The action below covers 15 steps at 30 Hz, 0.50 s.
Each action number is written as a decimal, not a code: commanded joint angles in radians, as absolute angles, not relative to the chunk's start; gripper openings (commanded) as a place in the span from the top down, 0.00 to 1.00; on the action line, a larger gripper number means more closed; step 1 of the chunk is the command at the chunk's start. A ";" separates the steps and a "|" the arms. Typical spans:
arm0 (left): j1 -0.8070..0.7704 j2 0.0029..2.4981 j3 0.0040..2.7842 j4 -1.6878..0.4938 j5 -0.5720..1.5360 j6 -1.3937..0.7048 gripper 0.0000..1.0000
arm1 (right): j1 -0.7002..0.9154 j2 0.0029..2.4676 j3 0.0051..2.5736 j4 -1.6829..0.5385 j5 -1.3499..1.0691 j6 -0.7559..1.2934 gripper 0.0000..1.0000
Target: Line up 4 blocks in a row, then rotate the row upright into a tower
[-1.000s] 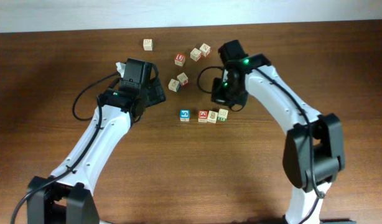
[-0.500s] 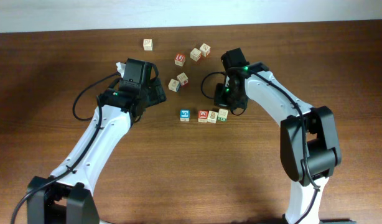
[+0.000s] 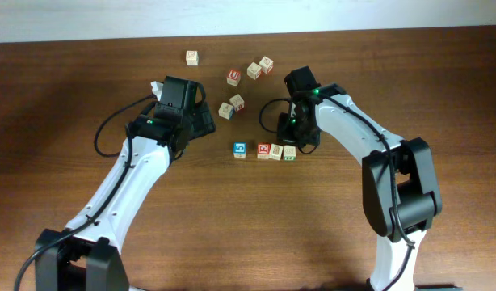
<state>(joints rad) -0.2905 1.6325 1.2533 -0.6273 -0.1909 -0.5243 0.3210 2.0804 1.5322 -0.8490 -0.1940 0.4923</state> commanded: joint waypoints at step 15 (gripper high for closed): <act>-0.288 1.640 1.248 -0.629 -0.186 -0.530 0.06 | 0.270 2.005 1.428 -0.986 -0.282 0.517 0.94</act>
<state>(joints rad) -0.2905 1.6325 1.2533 -0.6277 -0.1905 -0.5243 0.2626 1.9854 1.4631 -1.0046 -0.2352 0.5056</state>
